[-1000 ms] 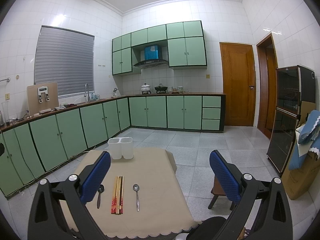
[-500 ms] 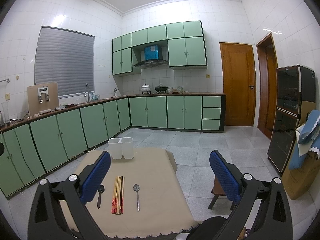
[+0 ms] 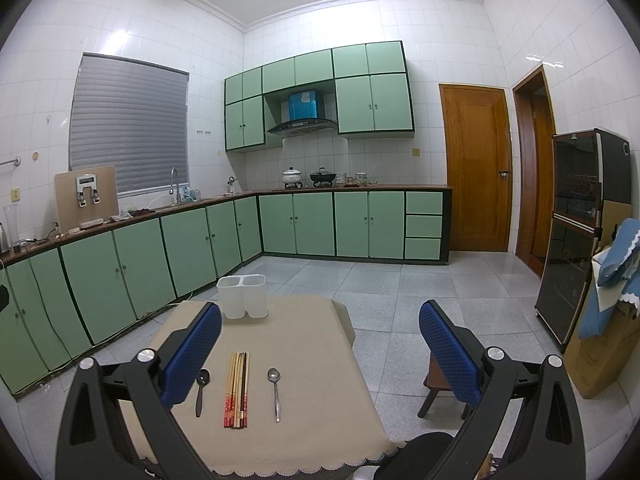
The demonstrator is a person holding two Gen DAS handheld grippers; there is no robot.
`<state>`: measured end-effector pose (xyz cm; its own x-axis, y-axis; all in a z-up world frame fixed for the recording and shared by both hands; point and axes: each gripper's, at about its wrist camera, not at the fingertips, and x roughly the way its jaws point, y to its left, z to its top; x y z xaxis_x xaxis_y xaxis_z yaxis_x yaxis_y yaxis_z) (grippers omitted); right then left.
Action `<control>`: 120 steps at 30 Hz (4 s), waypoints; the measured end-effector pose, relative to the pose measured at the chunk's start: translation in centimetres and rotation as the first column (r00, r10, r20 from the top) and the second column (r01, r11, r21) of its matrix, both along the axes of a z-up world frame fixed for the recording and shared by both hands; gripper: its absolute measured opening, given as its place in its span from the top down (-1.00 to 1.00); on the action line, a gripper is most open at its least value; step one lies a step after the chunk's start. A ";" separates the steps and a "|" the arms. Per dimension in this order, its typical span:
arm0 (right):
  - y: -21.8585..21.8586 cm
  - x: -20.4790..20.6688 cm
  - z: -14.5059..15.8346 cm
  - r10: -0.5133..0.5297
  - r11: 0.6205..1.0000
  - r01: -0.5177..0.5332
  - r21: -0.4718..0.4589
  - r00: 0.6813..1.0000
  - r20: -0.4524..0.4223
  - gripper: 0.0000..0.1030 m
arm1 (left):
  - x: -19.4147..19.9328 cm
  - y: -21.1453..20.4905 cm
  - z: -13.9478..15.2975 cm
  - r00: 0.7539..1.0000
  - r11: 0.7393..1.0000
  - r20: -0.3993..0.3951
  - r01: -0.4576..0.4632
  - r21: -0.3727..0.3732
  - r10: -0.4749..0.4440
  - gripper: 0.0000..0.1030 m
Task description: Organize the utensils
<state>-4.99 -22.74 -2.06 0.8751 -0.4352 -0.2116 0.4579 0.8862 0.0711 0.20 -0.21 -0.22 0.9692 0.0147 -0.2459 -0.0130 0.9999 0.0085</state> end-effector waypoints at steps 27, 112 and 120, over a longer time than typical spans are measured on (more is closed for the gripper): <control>0.0 0.0 -0.3 0.007 1.000 -0.007 0.004 1.000 0.000 -0.89 | 0.0 0.0 -0.1 1.000 1.000 0.000 -0.001 0.000 0.001 -0.91; -6.9 29.5 -14.9 0.485 0.874 -0.372 0.313 0.712 -0.509 0.83 | 28.5 -9.2 -18.7 0.733 0.913 -0.567 0.398 -0.090 -0.376 0.80; -7.8 30.9 -13.2 0.528 0.849 -0.393 0.354 0.665 -0.528 0.85 | 29.6 -9.4 -16.4 0.716 0.890 -0.563 0.449 -0.082 -0.413 0.80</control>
<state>25.91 -30.56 -15.29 0.6185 0.0989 -0.7795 0.0018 0.9919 0.1273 29.79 -9.63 -16.58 0.5686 -0.3397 -0.7492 0.4440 0.8934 -0.0681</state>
